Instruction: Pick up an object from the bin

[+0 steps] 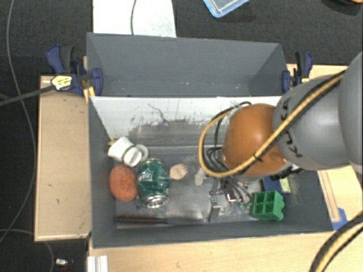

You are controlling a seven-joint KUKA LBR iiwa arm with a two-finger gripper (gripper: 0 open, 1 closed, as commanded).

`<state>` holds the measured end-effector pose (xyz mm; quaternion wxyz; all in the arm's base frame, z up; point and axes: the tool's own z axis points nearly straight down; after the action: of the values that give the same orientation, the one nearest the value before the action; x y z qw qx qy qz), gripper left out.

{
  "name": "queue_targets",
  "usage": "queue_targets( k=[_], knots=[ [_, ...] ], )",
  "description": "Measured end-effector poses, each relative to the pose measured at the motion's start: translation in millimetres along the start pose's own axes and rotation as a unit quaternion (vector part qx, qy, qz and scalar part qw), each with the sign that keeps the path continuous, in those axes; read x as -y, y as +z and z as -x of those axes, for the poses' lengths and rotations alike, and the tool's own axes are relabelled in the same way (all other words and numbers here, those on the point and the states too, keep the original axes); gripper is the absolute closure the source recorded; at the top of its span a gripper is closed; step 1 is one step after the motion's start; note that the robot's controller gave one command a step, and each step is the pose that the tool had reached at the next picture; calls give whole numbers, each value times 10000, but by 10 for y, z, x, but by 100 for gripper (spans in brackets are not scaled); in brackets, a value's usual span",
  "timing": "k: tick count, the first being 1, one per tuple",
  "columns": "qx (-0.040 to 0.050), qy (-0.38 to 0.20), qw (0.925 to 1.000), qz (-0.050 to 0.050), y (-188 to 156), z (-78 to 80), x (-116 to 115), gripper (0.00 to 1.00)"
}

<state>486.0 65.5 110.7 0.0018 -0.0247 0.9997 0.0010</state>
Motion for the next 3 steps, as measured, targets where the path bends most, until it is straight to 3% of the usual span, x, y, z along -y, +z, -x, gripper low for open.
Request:
queue_targets(
  k=[1, 2, 3],
  knots=[
    [10, 928, 9957, 4, 6, -27, 165, 0],
    [22, 1015, 9948, -4, -11, 162, 919, 0],
    [11, 1067, 9943, -1, -26, -71, 1110, 0]
  ],
)
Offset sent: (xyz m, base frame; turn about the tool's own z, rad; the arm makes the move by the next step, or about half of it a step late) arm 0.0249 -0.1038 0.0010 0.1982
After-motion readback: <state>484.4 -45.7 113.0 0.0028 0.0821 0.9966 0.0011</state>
